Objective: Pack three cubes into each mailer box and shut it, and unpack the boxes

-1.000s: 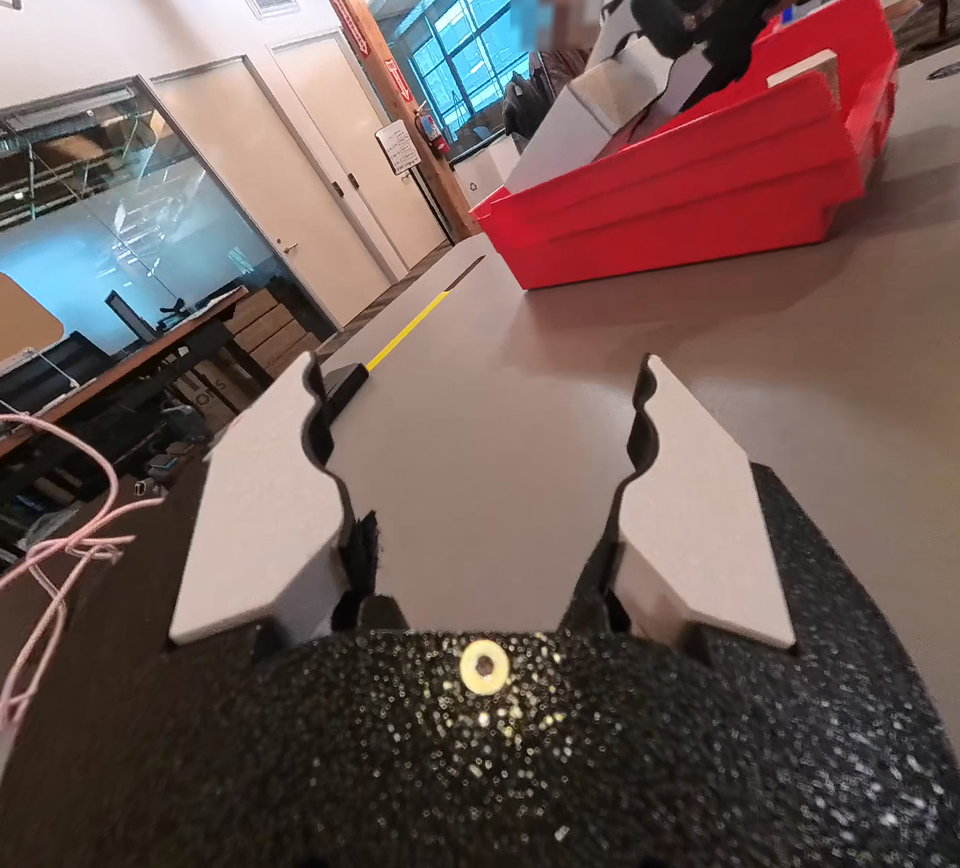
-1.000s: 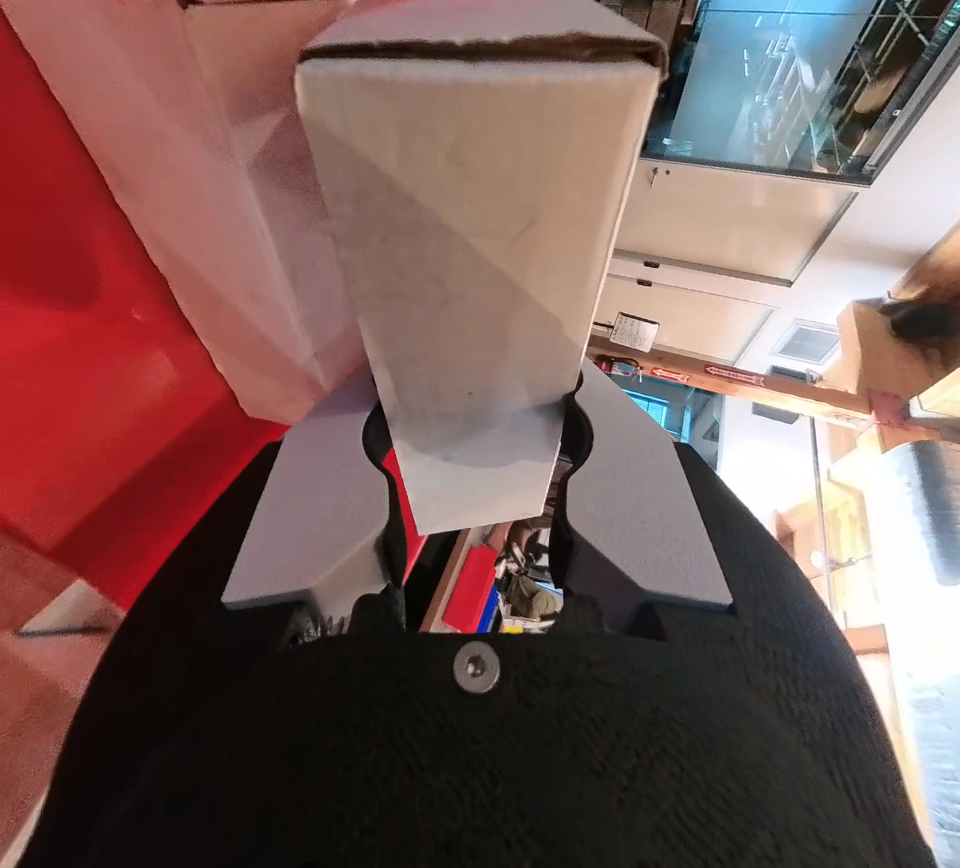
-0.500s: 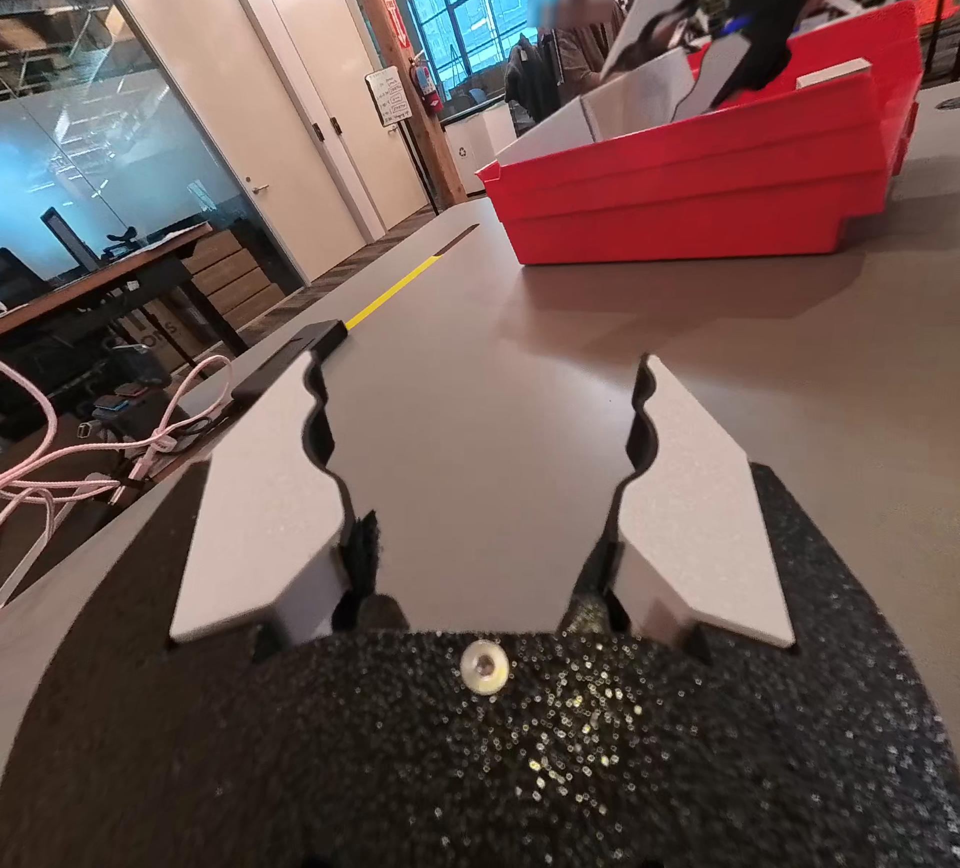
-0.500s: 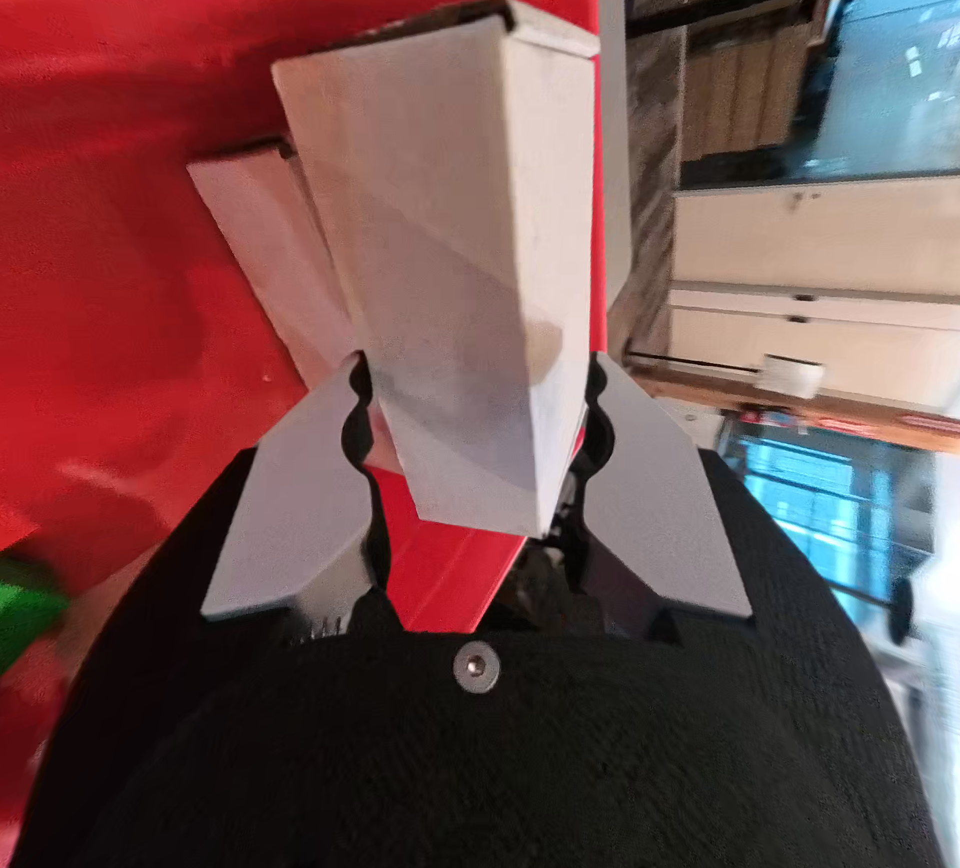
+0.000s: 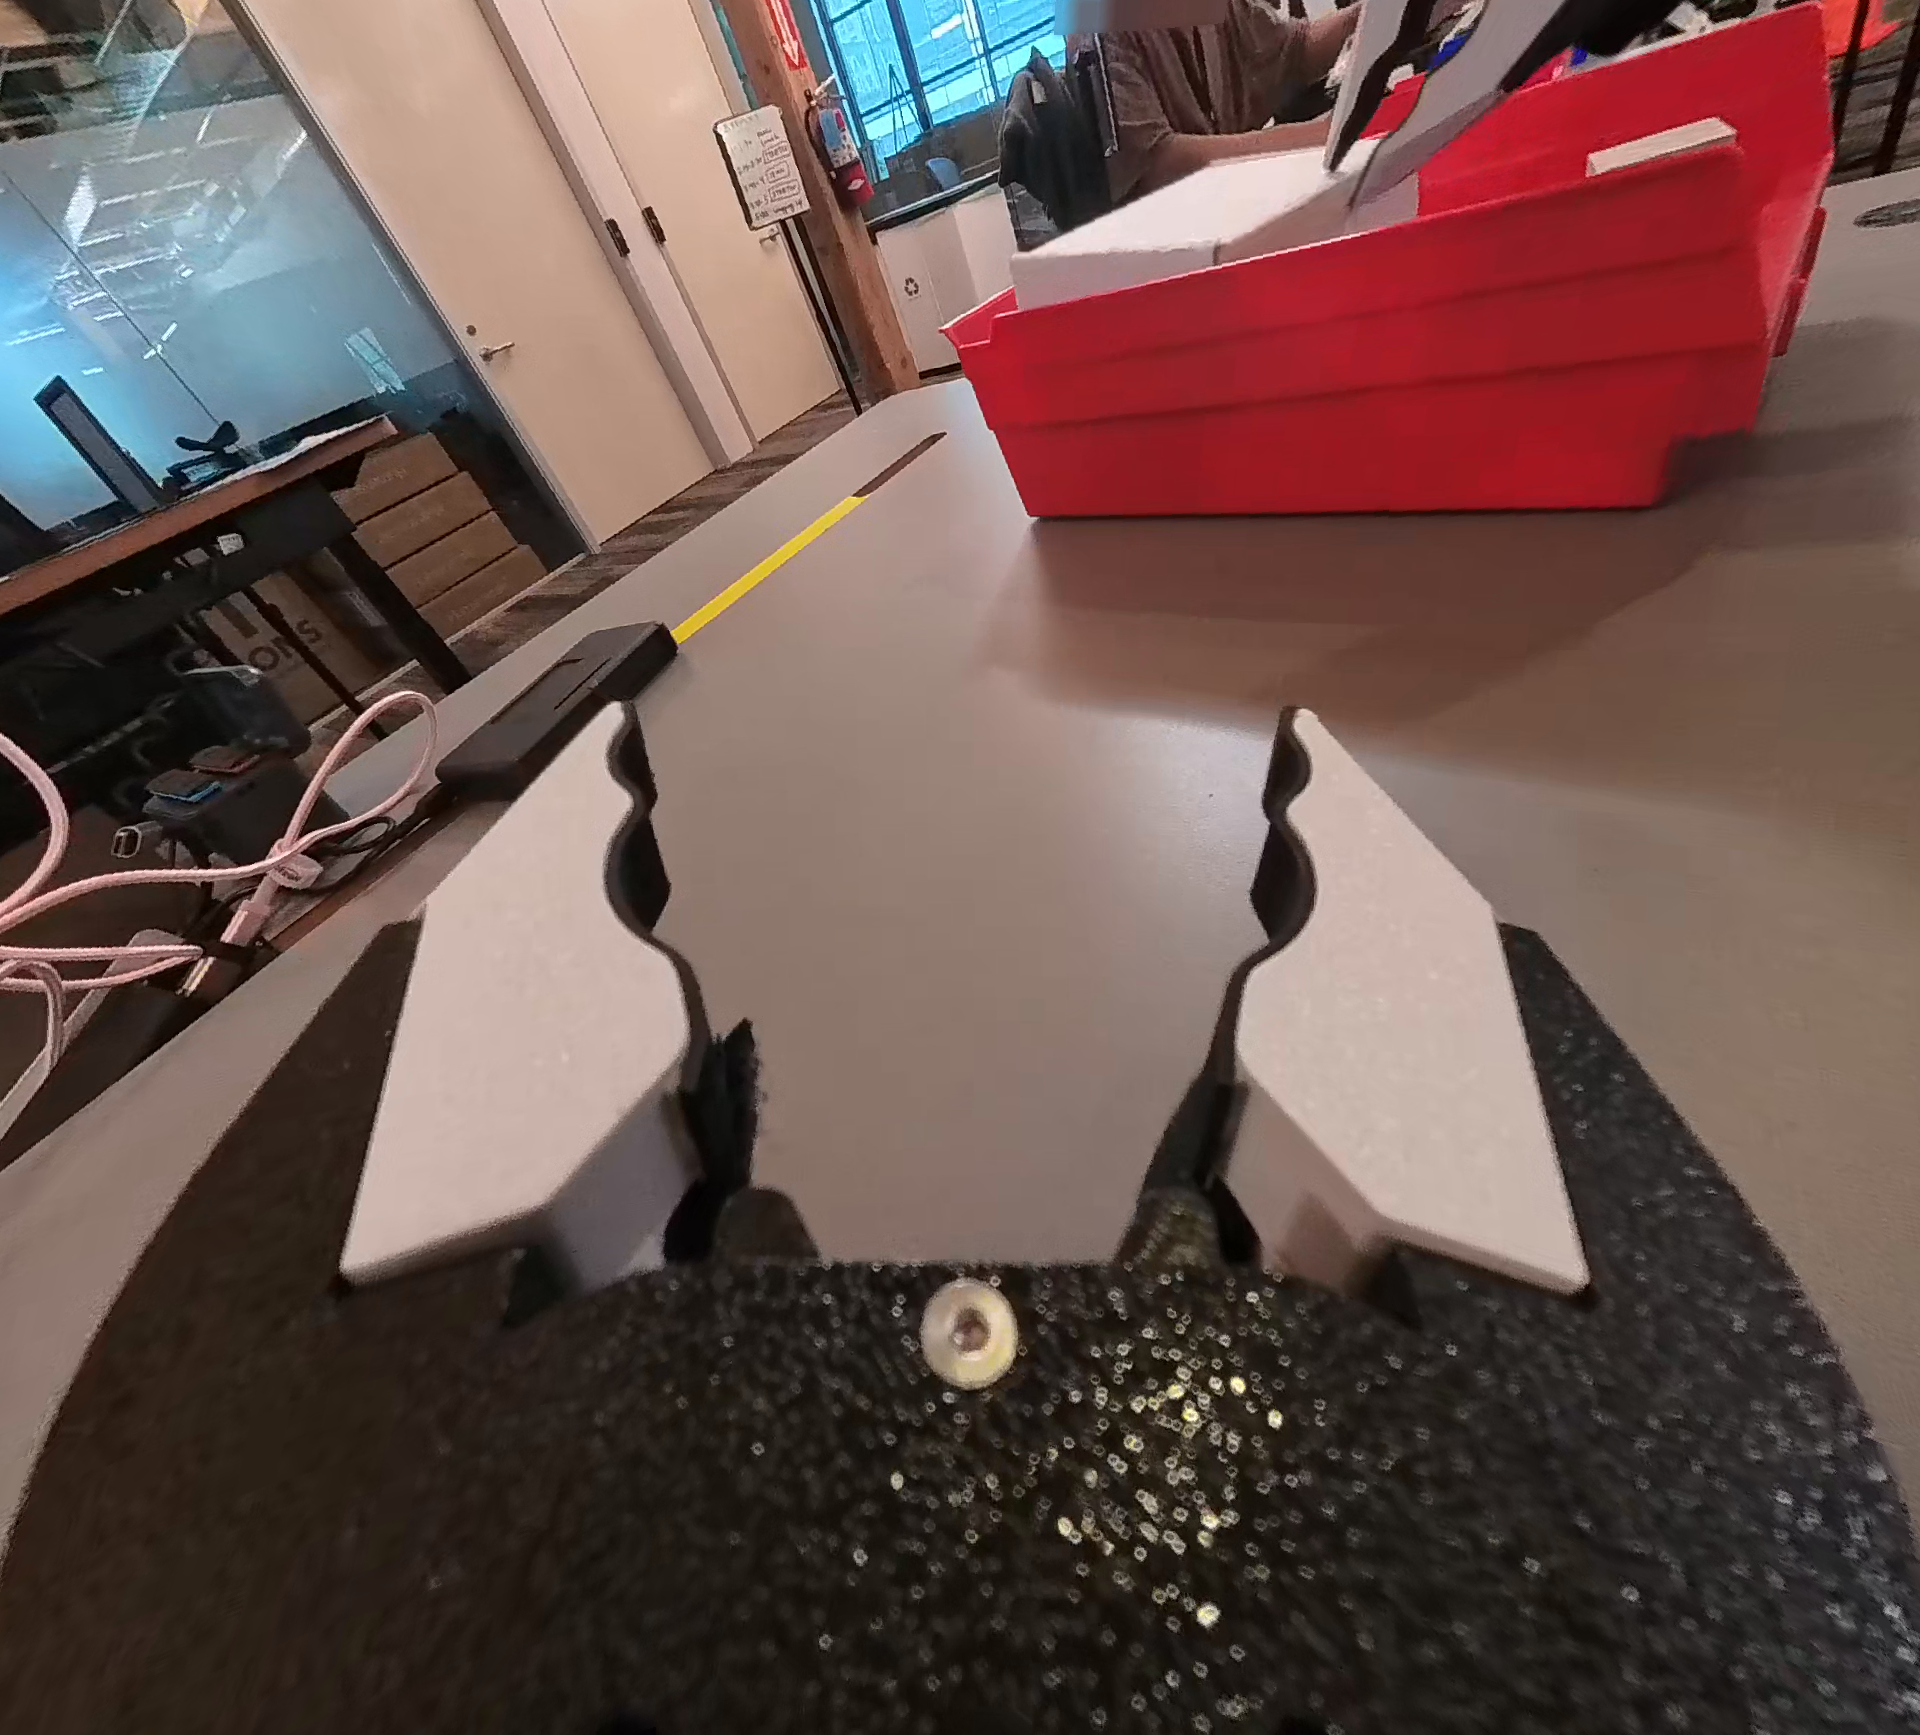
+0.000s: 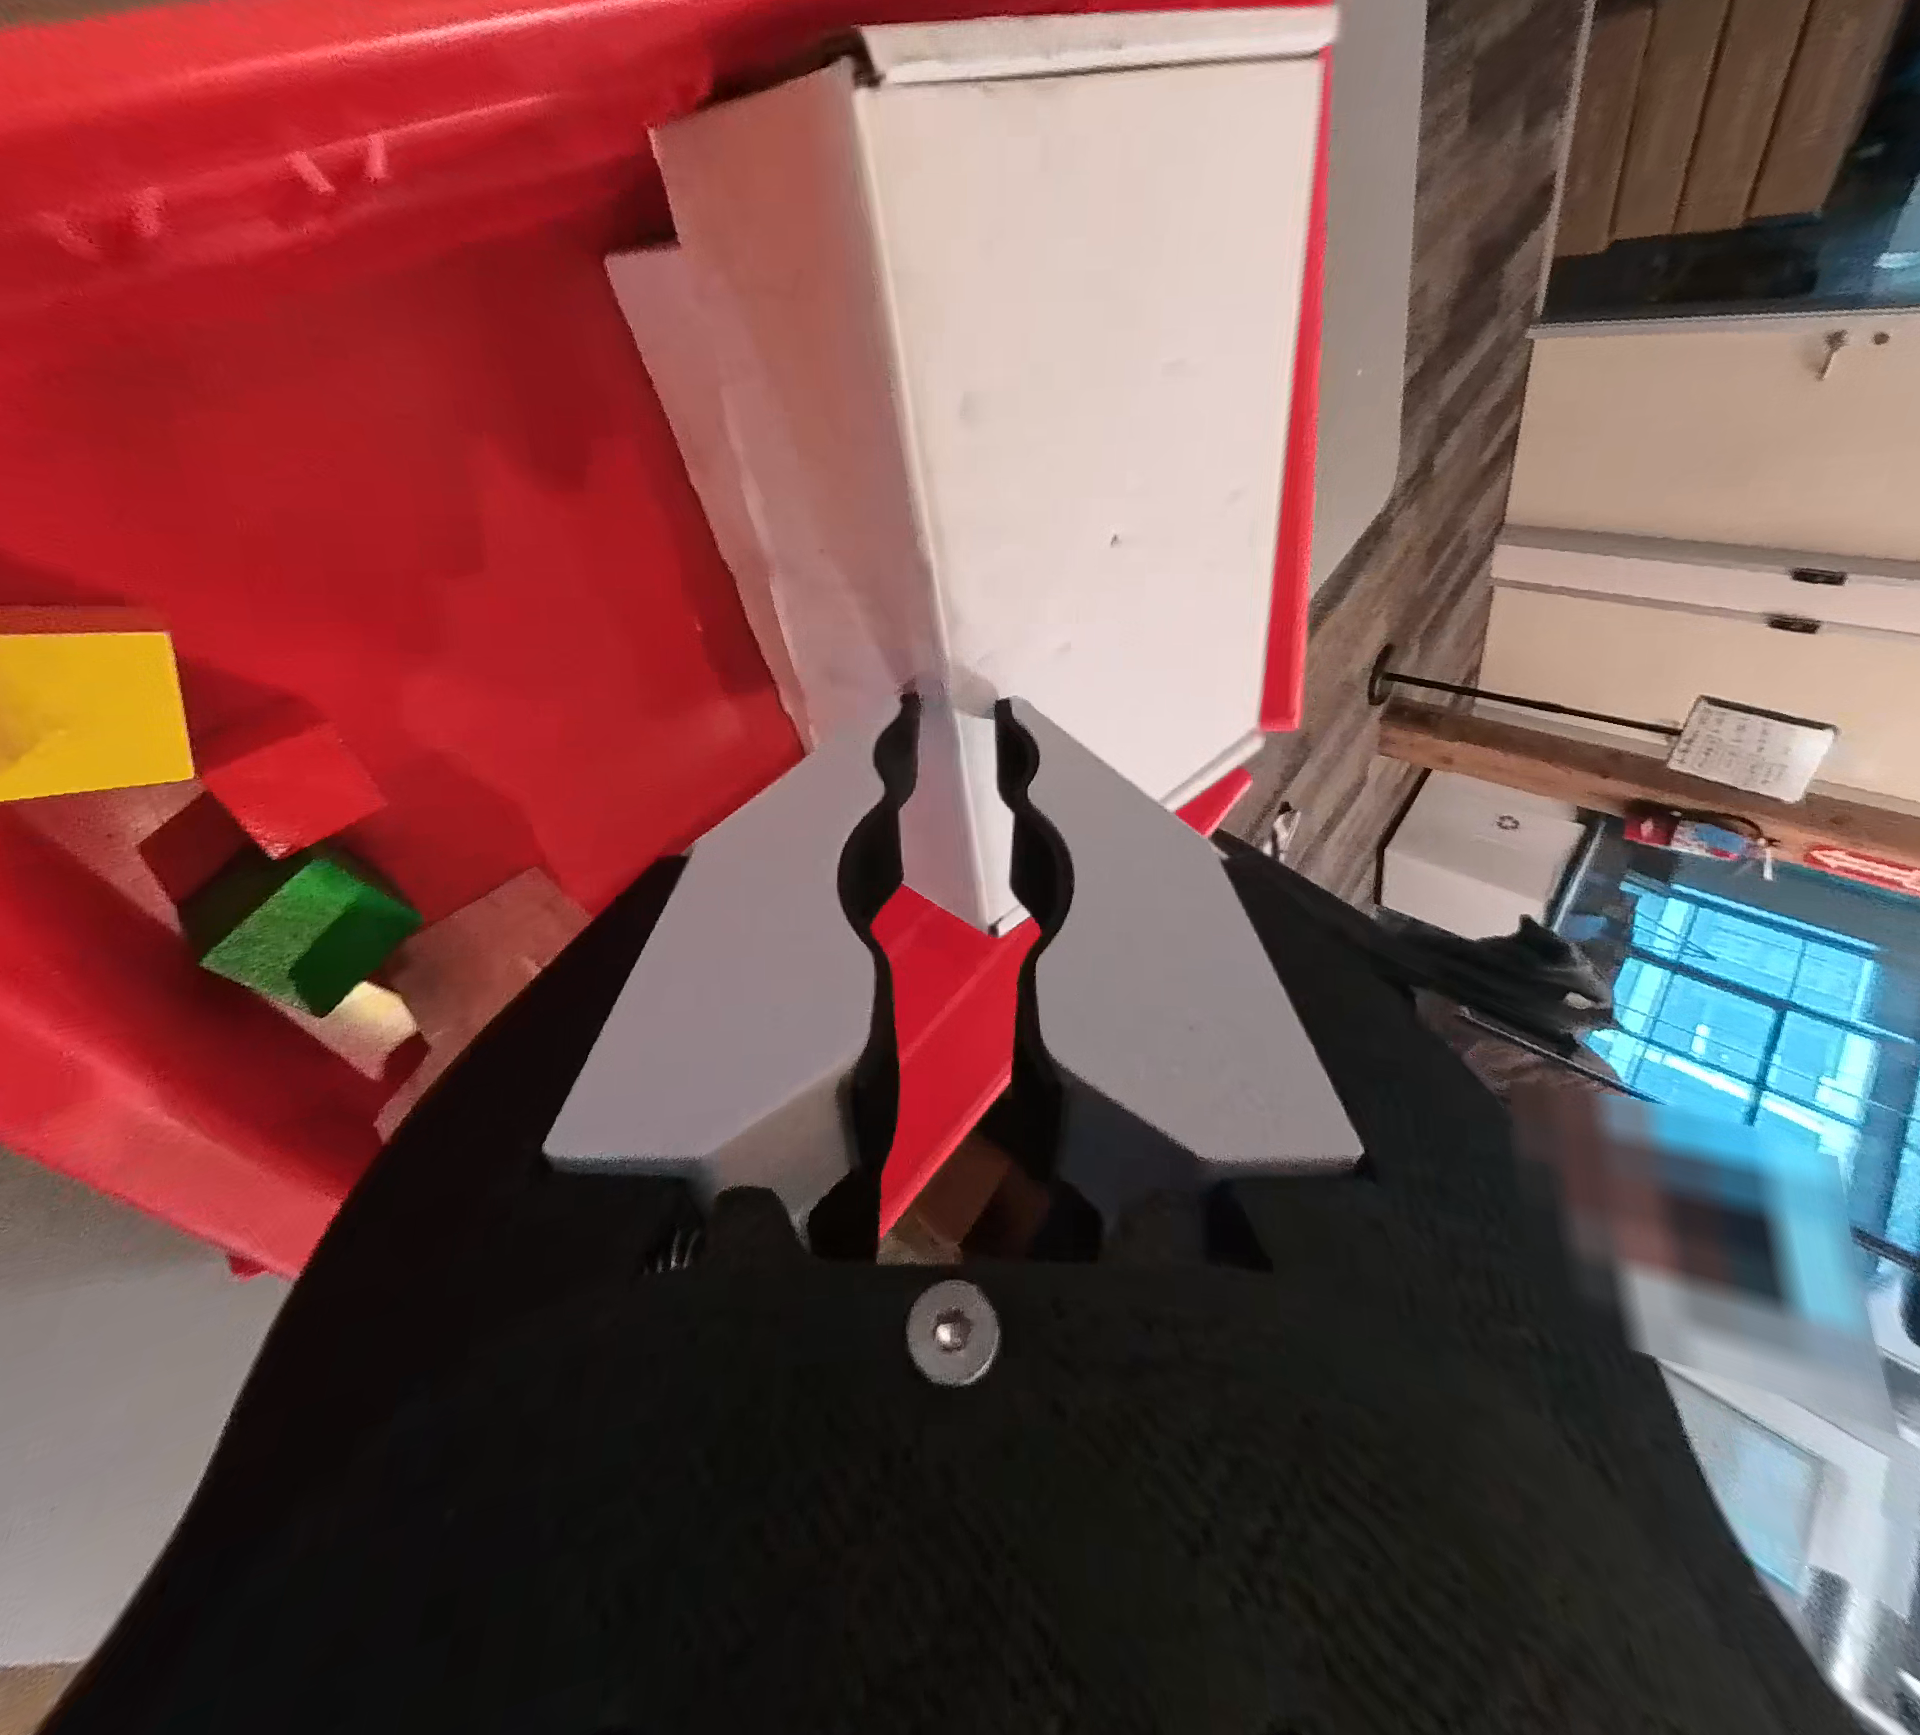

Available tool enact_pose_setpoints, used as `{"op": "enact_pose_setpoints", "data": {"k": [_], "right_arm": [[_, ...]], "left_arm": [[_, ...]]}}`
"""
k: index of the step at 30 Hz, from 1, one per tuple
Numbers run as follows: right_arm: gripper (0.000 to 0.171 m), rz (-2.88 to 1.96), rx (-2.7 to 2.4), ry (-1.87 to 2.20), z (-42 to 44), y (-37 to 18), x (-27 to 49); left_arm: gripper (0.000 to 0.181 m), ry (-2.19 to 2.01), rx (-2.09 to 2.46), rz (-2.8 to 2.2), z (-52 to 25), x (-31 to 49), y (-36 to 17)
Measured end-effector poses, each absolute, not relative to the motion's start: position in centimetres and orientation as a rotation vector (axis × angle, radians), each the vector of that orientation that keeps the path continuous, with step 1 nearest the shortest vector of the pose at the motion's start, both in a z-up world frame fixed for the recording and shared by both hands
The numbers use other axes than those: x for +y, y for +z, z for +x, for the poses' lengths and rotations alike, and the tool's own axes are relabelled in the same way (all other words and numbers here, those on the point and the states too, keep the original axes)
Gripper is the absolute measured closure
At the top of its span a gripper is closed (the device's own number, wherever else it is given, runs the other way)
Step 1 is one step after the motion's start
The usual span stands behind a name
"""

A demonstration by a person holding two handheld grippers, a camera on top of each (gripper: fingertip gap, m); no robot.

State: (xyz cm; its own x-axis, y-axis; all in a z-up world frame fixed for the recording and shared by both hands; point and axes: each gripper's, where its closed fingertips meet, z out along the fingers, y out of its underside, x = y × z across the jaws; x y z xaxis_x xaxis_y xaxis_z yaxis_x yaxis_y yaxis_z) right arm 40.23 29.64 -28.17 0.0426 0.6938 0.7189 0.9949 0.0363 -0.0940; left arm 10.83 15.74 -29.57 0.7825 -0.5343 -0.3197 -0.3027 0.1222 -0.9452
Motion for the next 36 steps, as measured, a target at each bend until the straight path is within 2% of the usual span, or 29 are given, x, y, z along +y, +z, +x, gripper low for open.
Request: {"op": "enact_pose_setpoints", "data": {"k": [5,9,14,20,28,32,36], "right_arm": [[0.171,-1.661,-1.639,-0.741,40.3,-27.0,29.9],[0.171,-1.783,-1.699,-0.533,39.1,-29.7,27.6],[0.171,-1.758,-1.651,-0.558,38.8,-31.2,29.6],[0.171,-1.638,-1.558,-0.698,38.8,-30.3,31.9],[0.171,-1.692,-1.332,-0.543,38.2,-29.5,31.5],[0.148,-1.614,-1.029,-0.434,39.9,-24.3,29.1],[0.124,-1.466,-0.6,-0.345,45.3,-19.1,25.3]], "left_arm": [[0.066,-0.188,0.711,-1.475,10.7,15.8,-29.5],[0.066,-0.187,0.709,-1.481,10.6,15.8,-29.5],[0.066,-0.202,0.711,-1.48,10.8,15.7,-29.5],[0.066,-0.21,0.716,-1.483,10.8,15.7,-29.6],[0.066,-0.207,0.718,-1.485,10.9,15.7,-29.7],[0.067,-0.2,0.702,-1.476,10.5,15.7,-29.3],[0.066,-0.197,0.678,-1.466,10.1,15.7,-28.9]]}}
